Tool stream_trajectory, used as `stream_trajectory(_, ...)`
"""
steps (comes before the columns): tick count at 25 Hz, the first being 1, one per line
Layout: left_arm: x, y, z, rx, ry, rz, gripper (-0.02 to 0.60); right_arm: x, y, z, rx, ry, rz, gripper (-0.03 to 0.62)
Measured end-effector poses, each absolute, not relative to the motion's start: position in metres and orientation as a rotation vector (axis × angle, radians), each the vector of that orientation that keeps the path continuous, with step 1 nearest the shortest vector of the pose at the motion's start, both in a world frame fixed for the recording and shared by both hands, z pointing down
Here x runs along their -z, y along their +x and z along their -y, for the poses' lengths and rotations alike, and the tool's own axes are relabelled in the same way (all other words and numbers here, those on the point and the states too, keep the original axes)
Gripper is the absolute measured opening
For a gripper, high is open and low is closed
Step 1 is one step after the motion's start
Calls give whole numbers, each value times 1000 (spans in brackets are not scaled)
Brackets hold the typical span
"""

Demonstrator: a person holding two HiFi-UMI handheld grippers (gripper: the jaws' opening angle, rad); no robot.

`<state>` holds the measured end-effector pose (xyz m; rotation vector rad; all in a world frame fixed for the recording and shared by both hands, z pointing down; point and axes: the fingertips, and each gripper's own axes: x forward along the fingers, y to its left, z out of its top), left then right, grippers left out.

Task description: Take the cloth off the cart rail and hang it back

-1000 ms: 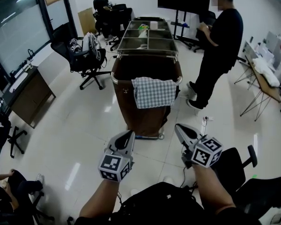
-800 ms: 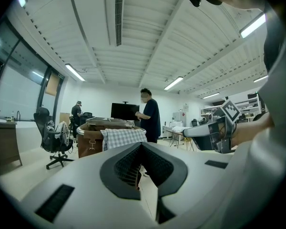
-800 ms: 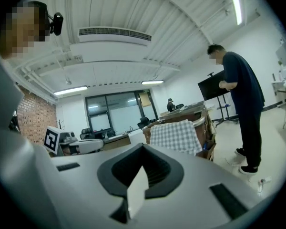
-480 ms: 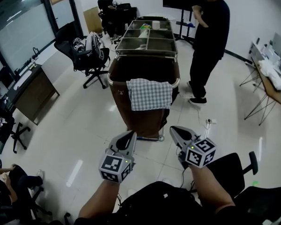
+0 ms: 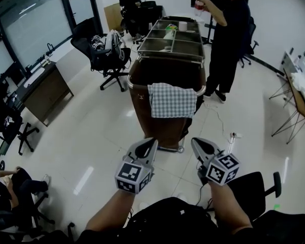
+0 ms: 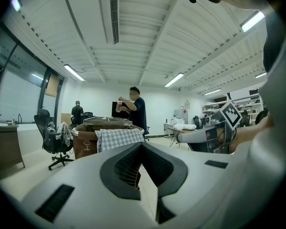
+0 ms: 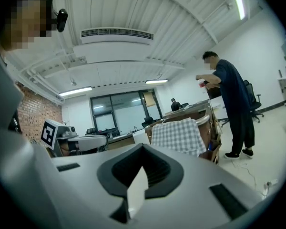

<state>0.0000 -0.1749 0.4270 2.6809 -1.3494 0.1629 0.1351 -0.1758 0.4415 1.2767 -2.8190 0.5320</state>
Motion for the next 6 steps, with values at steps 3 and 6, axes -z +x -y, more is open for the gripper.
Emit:
stream_trajectory(3,-428,-4,175,-169,2679,1357,0,-441,132,175,-532,1276,2822,6)
stream_trajectory(6,-430,-6,173,-169,2664,1337,0,-441,129,174,-538,1278,2825,6)
